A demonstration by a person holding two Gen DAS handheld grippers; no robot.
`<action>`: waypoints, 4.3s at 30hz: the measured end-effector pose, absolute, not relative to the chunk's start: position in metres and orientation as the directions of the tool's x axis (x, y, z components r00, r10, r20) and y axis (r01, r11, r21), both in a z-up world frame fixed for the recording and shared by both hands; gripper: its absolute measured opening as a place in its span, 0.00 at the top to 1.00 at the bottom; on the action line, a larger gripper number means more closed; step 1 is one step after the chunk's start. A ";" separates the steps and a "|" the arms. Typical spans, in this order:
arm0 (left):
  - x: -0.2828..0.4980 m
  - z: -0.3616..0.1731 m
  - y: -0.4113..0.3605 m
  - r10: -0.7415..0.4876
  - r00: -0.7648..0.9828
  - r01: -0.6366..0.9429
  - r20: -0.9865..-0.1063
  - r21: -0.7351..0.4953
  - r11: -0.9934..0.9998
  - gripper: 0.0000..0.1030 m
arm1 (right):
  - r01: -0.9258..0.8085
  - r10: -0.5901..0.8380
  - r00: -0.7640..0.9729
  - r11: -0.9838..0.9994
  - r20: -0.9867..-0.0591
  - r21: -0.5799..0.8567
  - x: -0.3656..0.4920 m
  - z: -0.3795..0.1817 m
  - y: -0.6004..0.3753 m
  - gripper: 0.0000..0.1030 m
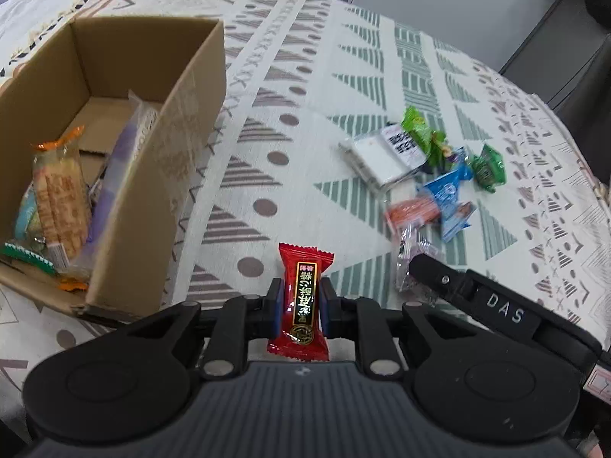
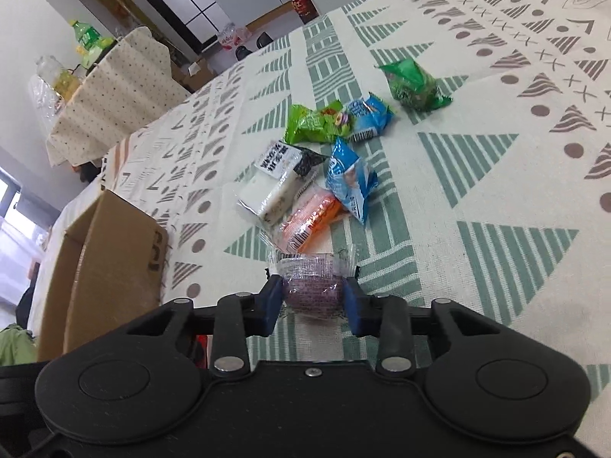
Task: Organize snacks
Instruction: 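Grasp the purple-wrapped candy with the right tool, then carry red bar with left tool over the box while right tool carries purple candy, open both, then move both open tools from the box back to the snack pile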
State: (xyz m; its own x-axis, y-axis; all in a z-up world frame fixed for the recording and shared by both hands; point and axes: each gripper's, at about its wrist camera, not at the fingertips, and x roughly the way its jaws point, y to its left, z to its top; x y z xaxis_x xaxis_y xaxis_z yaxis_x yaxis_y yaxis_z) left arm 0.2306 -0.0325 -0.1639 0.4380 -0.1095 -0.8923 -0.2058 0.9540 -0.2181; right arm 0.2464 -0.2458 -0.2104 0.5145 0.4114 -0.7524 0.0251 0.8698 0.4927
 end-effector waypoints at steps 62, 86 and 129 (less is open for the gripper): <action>0.204 -0.078 0.178 -0.028 0.678 -0.433 -0.734 -0.431 0.792 0.74 | -0.287 0.539 0.549 0.839 -0.639 0.462 0.246 -0.097 -0.056 0.68; 0.180 -0.072 0.171 0.048 0.652 -0.473 -0.757 -0.357 0.805 0.00 | -0.187 0.429 0.592 0.896 -0.682 0.402 0.225 -0.095 -0.085 0.27; 0.187 -0.054 0.011 -0.046 0.650 -0.254 -0.758 -0.274 0.928 0.00 | -0.038 0.281 0.708 0.931 -0.648 0.362 0.193 -0.089 -0.266 0.00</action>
